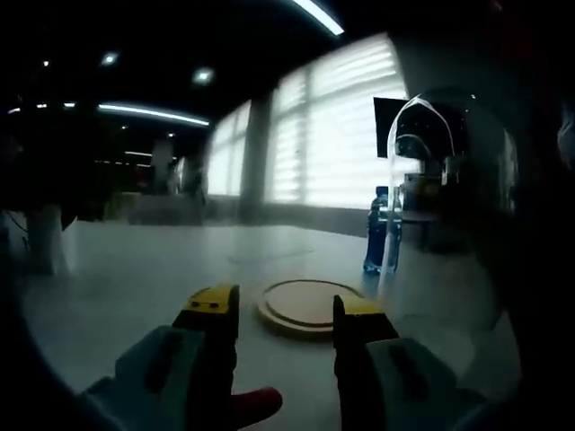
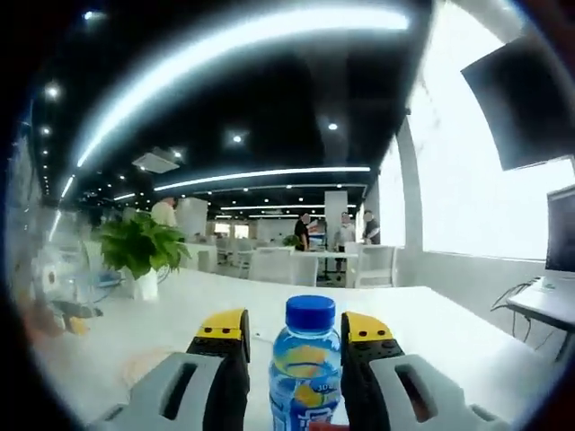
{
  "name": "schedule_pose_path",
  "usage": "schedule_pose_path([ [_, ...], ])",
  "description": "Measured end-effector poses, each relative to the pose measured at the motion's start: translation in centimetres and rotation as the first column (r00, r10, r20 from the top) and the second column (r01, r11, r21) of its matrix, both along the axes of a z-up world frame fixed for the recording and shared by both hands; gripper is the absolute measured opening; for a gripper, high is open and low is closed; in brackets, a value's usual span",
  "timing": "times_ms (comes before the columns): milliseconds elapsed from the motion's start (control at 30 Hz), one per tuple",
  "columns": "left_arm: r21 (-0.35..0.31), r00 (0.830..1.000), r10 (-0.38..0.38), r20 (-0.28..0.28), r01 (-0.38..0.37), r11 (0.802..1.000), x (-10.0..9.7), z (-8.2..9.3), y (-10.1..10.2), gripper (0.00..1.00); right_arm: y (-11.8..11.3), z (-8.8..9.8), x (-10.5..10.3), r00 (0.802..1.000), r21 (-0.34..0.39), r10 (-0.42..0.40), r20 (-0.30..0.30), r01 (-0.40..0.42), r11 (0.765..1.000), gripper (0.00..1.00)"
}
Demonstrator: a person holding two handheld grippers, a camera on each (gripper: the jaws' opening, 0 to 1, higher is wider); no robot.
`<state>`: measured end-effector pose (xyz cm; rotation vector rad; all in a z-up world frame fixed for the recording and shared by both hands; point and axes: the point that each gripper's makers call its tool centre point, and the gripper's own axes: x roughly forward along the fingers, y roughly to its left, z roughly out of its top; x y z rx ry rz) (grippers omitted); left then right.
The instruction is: Open the cover put in the Mizone put the cover back on
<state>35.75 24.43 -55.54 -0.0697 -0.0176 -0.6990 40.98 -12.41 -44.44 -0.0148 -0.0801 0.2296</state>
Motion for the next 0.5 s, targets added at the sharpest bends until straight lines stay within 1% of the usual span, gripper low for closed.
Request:
schedule_pose_path([
  [100, 0.01, 1.0, 0.003, -0.001, -0.003, 1.0, 0.1, -0.1, 0.0, 0.34, 0.2, -0.2, 1.3, 1.0, -0.002, -0.005, -0.018, 0.005, 1.0, 0.39],
  [200, 0.01, 1.0, 0.003, 0.0, -0.003, 1.0, 0.0, -0.1, 0.0, 0.34, 0.0, -0.6, 2.2, 0.999, -0.023, -0.022, -0.034, 0.021, 1.0, 0.39],
  [267, 0.01, 1.0, 0.005, 0.001, -0.005, 1.0, 0.1, -0.1, 0.1, 0.34, 0.0, -0.7, 2.7, 0.999, -0.019, -0.021, -0.038, 0.02, 1.0, 0.37],
  [333, 0.012, 1.0, 0.007, -0.002, -0.007, 1.0, 0.1, -0.1, 0.1, 0.34, 0.2, -0.6, 3.1, 0.999, 0.001, -0.018, -0.041, 0.018, 1.0, 0.37],
  [400, 0.012, 1.0, 0.007, -0.002, -0.007, 1.0, 0.1, -0.1, 0.1, 0.34, 0.4, -0.5, 3.4, 0.999, 0.002, -0.021, -0.042, 0.021, 1.0, 0.36],
  [500, 0.013, 1.0, 0.005, -0.003, -0.005, 1.0, 0.1, -0.2, 0.1, 0.34, 0.4, -0.6, 3.8, 0.998, -0.009, -0.031, -0.048, 0.03, 0.999, 0.3],
])
